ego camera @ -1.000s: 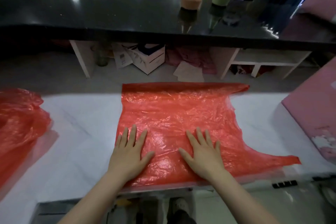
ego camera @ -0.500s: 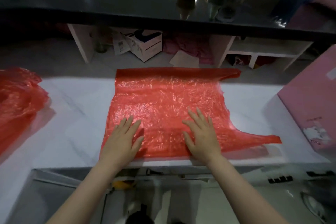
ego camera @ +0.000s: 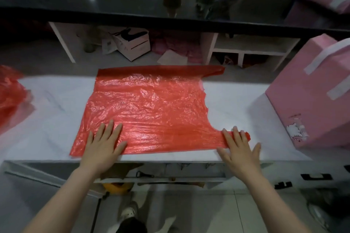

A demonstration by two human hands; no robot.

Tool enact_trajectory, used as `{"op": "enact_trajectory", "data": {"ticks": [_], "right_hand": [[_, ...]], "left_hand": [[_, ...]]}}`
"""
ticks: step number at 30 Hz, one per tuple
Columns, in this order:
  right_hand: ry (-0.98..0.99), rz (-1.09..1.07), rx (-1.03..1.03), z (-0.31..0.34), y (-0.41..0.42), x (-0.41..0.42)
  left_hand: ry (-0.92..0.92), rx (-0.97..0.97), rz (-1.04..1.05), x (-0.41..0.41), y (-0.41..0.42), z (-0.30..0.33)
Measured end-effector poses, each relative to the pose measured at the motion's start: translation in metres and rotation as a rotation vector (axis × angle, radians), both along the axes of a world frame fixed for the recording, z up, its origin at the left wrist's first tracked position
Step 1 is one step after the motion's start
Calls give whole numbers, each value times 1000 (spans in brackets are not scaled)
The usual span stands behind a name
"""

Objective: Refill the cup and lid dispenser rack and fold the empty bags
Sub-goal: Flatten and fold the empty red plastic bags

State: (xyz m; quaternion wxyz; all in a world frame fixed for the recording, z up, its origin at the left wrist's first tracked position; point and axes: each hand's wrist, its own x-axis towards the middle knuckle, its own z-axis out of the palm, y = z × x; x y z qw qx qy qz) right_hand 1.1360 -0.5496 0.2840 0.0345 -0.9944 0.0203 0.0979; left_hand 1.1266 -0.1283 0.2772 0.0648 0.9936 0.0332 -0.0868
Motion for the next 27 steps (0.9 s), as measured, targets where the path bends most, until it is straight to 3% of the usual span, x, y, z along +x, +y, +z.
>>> {"op": "enact_trajectory", "data": {"ticks": [4, 10, 16, 23, 27], "right_hand": [[5, 27, 35, 0, -1, 2], [-72, 47, 18, 6, -5, -6], [-138, 533, -6, 12, 44, -23], [-471, 511, 223, 17, 35, -30], [-473, 445, 270, 21, 23, -31]], "left_hand": [[3, -11, 2, -2, -3, 7], [-227, -48, -73, -34, 4, 15], [-235, -127, -133, -60, 21, 3], [-434, -67, -155, -69, 39, -1], [-414, -67, -170, -71, 44, 2]]}}
